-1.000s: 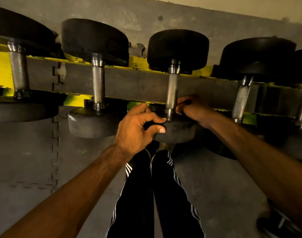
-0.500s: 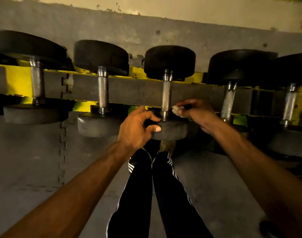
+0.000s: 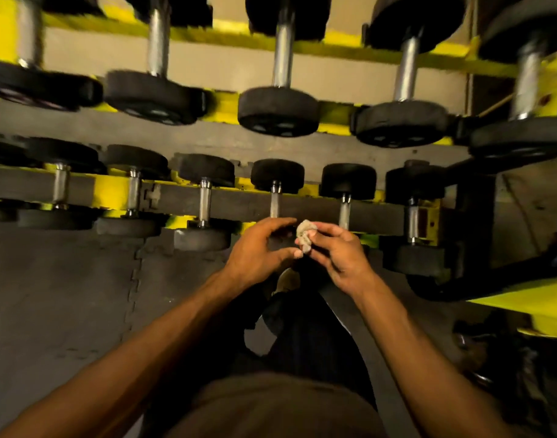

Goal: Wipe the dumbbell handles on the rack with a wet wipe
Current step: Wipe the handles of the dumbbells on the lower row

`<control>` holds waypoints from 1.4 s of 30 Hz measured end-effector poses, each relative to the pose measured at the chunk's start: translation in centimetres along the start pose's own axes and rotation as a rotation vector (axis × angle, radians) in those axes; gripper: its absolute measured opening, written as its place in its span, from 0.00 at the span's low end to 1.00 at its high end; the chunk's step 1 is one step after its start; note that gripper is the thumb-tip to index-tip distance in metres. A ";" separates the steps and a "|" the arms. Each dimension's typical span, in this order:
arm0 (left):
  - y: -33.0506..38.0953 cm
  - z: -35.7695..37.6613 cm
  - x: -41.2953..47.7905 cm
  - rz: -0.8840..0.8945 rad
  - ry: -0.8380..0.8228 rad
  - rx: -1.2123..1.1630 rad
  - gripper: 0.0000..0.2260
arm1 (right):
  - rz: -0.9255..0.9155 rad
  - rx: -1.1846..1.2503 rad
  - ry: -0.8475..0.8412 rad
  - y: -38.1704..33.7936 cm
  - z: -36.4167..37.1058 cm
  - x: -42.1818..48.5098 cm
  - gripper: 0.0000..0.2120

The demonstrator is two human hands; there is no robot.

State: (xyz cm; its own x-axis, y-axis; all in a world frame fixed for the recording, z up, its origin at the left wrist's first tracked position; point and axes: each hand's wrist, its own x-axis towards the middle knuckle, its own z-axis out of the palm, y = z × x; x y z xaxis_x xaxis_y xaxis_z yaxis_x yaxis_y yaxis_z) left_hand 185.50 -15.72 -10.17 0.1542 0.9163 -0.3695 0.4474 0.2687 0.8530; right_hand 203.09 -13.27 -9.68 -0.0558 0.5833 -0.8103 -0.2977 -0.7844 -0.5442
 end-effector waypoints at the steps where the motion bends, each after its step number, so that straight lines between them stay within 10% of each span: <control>1: 1.3 -0.2 -0.7 0.024 0.008 -0.008 0.26 | -0.010 -0.001 -0.007 -0.5 0.2 -1.4 0.09; 17: 10.8 -8.2 -3.1 0.018 0.130 -0.098 0.06 | -0.241 0.002 -0.254 -6.1 5.3 -11.5 0.16; 42: 13.4 -13.0 -3.3 -0.007 -0.028 -0.254 0.06 | -0.472 -0.214 0.013 -7.4 10.3 -13.3 0.08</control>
State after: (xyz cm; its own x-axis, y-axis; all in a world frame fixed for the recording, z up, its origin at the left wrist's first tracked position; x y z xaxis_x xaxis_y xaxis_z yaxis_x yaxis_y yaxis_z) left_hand 179.52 -11.23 7.29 0.1782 0.9066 -0.3825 0.2136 0.3438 0.9144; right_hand 196.19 -13.07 7.42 0.0495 0.8825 -0.4678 -0.0862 -0.4628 -0.8823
